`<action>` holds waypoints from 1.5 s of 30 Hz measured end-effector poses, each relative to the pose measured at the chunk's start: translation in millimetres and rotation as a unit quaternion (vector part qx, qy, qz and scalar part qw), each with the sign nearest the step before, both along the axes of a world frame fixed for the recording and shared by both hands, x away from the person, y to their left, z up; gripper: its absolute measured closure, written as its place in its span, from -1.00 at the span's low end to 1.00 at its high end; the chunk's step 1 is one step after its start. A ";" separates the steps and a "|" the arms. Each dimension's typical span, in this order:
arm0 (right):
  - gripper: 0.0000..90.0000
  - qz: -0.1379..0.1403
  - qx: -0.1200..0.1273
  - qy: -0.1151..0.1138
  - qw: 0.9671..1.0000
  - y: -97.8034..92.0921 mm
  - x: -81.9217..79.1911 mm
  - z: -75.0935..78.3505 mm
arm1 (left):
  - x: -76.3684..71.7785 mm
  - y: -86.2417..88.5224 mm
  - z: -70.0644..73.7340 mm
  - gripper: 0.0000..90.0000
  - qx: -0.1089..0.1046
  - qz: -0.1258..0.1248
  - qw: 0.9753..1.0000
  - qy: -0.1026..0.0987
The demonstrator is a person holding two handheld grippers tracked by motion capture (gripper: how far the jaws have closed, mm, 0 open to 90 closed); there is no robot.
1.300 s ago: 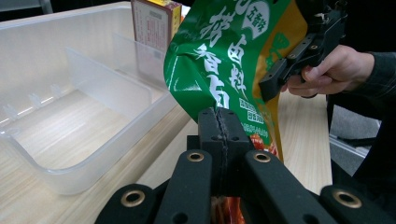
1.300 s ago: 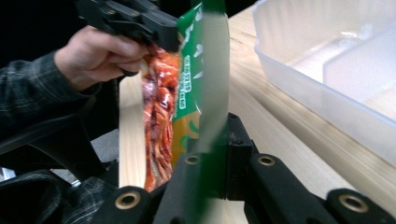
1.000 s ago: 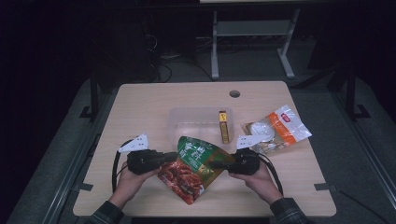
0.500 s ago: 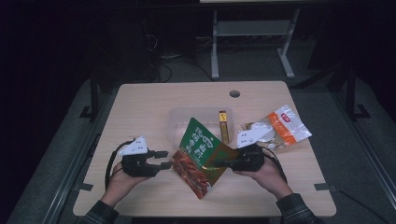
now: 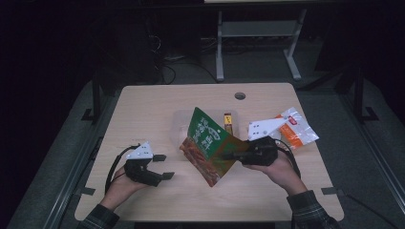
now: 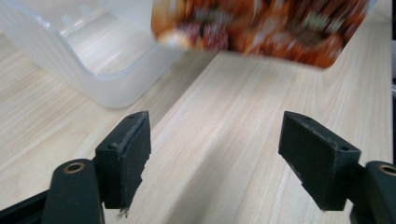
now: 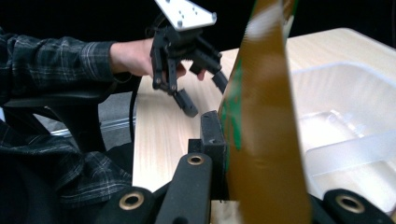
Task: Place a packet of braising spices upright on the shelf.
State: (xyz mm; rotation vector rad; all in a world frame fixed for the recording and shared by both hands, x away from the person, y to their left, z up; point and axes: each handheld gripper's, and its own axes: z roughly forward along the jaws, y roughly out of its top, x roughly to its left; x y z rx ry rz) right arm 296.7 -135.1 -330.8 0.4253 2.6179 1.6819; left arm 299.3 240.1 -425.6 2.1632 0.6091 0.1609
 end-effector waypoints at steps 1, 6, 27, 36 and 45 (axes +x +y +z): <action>1.00 -0.001 -0.003 -0.002 1.000 -0.4 0.4 3.6 | 0.5 0.0 -0.9 -0.50 0.002 0.001 1.000 -0.001; 1.00 -0.011 -0.011 -0.012 1.000 -1.0 7.4 20.2 | 2.3 -0.2 -3.8 -0.63 0.015 -0.003 1.000 -0.002; 1.00 -0.061 -0.038 -0.025 0.997 41.4 83.3 56.4 | 4.4 1.7 -9.0 -0.71 0.012 0.006 1.000 -0.007; 1.00 -0.078 -0.070 -0.023 0.994 59.0 103.4 46.2 | 4.6 1.3 -10.2 -0.71 0.016 0.000 1.000 -0.007; 1.00 -0.087 -0.092 -0.022 0.992 69.6 113.6 27.7 | 5.5 3.1 -10.3 -0.71 0.017 0.000 1.000 -0.006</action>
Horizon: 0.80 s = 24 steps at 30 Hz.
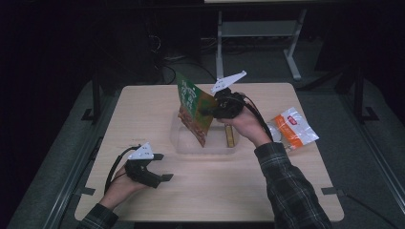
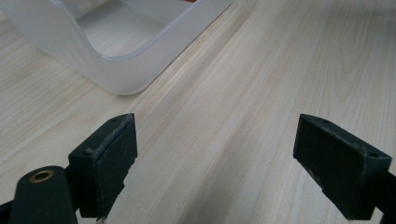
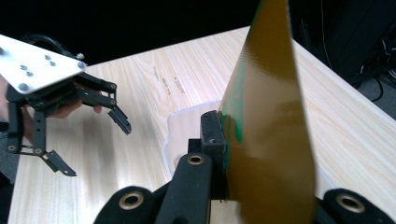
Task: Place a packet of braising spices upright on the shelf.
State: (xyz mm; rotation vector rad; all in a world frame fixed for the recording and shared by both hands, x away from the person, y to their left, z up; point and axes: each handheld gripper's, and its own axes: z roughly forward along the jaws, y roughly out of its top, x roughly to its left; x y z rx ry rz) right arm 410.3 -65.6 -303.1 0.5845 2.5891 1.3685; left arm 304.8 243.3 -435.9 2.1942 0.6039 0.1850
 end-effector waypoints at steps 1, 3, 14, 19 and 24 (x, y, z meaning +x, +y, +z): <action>1.00 0.001 -0.005 -0.002 1.000 1.5 1.2 -1.9 | 0.3 -0.2 -0.2 -0.71 0.001 -0.002 1.000 0.000; 1.00 -0.001 -0.009 0.005 1.000 4.9 2.7 -6.1 | 0.2 -0.8 -0.5 -0.71 0.006 -0.004 1.000 0.003; 0.98 0.000 -0.037 0.012 0.999 21.3 4.5 -24.3 | -0.3 -3.1 -2.1 -0.71 0.009 -0.011 1.000 0.002; 0.88 0.004 -0.023 0.014 1.000 25.8 1.1 -28.3 | -0.8 -4.4 -3.0 -0.71 0.009 -0.010 1.000 0.004; 0.57 0.010 -0.018 0.015 1.000 27.6 -5.1 -29.0 | -0.6 -4.6 -3.2 -0.71 0.011 -0.010 1.000 0.004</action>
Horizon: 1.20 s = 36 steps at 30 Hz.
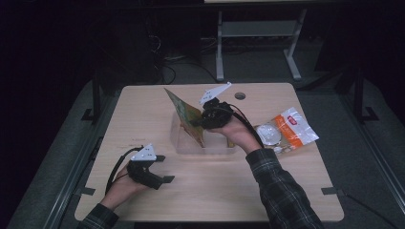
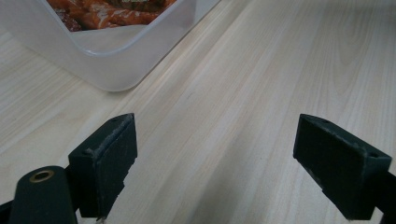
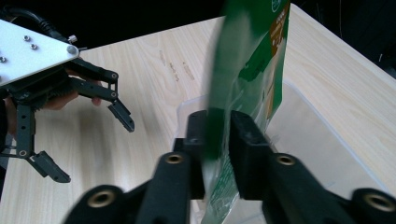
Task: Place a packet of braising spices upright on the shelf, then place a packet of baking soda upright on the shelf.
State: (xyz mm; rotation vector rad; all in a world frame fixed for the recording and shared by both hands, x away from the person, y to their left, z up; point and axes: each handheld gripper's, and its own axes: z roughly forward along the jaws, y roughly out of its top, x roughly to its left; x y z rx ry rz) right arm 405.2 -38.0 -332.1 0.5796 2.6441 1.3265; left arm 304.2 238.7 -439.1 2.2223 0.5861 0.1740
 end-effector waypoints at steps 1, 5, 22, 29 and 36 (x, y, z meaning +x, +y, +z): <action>0.46 0.000 0.000 -0.001 1.000 0.0 -1.8 -0.5 | 0.1 0.1 0.0 -0.71 0.000 0.000 1.000 0.000; 0.12 -0.001 -0.004 -0.004 1.000 -2.6 -8.2 -2.5 | 1.0 0.6 0.2 -0.71 0.003 0.001 1.000 0.001; -0.30 -0.006 0.041 0.022 0.999 -41.5 -44.8 -11.8 | -0.7 2.1 -1.6 -0.71 -0.005 0.009 1.000 0.006; -0.32 -0.033 0.037 0.015 0.999 -71.1 -60.4 -24.1 | -1.1 3.2 -2.0 -0.71 -0.002 0.008 1.000 0.008; -0.29 -0.081 0.025 0.010 0.996 -112.7 -72.6 -29.8 | -1.2 3.4 -2.9 -0.71 -0.004 0.012 1.000 0.011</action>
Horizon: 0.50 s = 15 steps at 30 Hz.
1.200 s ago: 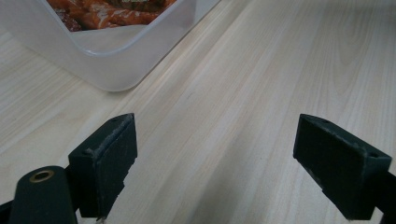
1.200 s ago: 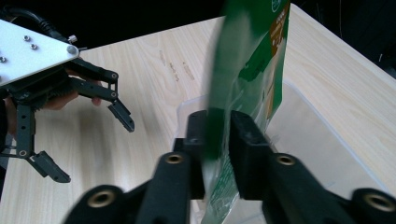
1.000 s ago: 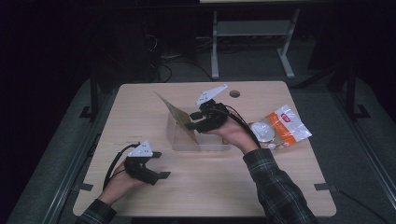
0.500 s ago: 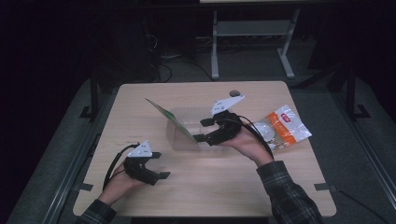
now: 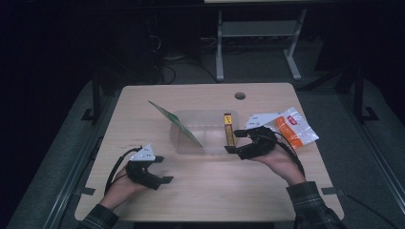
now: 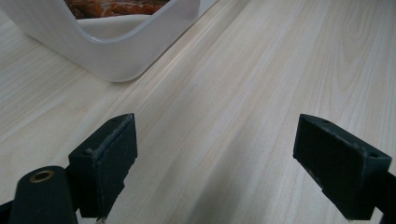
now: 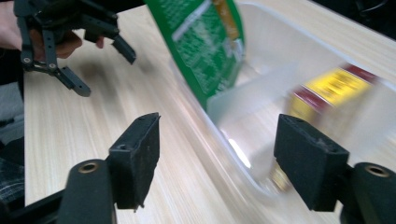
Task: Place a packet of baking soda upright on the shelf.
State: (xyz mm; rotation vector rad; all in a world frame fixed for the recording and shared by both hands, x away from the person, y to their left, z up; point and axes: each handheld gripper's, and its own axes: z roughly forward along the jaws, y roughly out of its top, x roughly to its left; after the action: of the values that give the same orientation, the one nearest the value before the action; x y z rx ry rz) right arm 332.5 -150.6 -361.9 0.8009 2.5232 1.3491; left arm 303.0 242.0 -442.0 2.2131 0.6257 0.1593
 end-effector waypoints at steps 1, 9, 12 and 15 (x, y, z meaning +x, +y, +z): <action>-0.27 -0.009 -0.001 0.001 1.000 -7.2 -0.2 -1.3 | 0.3 0.2 -0.1 -0.71 0.000 -0.001 1.000 -0.002; 0.19 -0.105 -0.043 0.015 0.993 -70.1 13.0 -19.0 | 0.4 0.2 -0.4 -0.70 0.008 -0.005 1.000 -0.002; 0.52 -0.148 -0.052 0.027 0.987 -87.4 23.1 -30.0 | 1.0 0.2 -1.3 -0.70 0.008 -0.003 1.000 0.000; 0.86 -0.176 -0.068 0.034 0.981 -96.0 35.1 -39.6 | 1.4 -0.1 -1.8 -0.70 0.008 -0.003 1.000 0.002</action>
State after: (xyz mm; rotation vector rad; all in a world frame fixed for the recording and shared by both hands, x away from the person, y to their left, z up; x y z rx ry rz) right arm 367.7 -246.6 -401.6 1.2105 2.3439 1.0387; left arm 304.3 241.9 -443.8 2.2302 0.6219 0.1577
